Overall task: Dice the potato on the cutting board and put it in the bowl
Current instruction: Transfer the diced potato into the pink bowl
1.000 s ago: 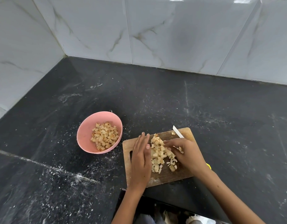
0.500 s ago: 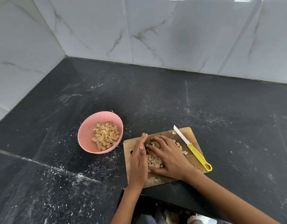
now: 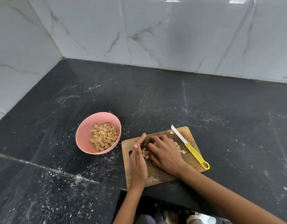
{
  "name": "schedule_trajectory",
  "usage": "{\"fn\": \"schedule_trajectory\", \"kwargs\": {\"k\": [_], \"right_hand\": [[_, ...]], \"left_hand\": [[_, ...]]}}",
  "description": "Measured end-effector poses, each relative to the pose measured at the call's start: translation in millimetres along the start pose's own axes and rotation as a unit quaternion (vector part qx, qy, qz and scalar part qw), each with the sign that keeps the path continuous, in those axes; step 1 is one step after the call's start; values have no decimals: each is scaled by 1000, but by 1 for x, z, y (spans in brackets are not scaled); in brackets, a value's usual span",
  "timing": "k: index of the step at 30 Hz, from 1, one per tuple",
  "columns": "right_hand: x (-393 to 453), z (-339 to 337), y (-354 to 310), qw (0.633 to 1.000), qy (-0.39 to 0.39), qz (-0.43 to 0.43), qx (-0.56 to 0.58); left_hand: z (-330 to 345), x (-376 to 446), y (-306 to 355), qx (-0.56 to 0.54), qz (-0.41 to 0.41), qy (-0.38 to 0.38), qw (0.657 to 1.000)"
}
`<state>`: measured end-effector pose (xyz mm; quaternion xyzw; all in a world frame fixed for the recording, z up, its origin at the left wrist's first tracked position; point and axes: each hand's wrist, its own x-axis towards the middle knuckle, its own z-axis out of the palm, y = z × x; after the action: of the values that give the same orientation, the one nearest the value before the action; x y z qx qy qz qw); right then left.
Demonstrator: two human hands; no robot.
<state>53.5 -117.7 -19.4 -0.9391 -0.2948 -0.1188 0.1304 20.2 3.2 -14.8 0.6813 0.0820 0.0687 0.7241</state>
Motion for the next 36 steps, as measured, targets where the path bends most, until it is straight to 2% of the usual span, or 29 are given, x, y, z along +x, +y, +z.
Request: {"fn": "schedule_trajectory", "kwargs": {"k": [10,14,16,20,23,24,26,28,30,32,33,36], "right_hand": [[20,0,2,995,57,81,28],[33,-6,4,974,78,161,136],[39,-13,5,945,58,209,245],[47,-33,5,823,1,349,449],[54,-46,3,662,-34,427,615],[58,-49,2,605,-48,440,662],[75,-56,-4,518,-81,435,732],[100,-59,-18,471,-120,406,773],[129,-57,-37,480,-155,383,774],[155,-53,-57,523,-170,361,753],[166,-50,-66,557,-165,346,737],[187,-37,-91,710,-140,260,639]], "left_hand": [[8,-3,2,-37,2,30,999],[10,-1,4,-60,3,39,997],[10,-1,5,-77,-6,51,996],[10,2,6,-108,-35,85,990],[10,5,5,-128,-53,114,984],[10,5,4,-132,-57,118,983],[10,6,2,-140,-62,125,980],[10,6,2,-148,-77,135,977],[10,4,3,-148,-90,144,974],[8,3,5,-133,-91,139,977],[8,2,7,-121,-96,128,980],[5,0,9,-80,-101,93,987]]}}
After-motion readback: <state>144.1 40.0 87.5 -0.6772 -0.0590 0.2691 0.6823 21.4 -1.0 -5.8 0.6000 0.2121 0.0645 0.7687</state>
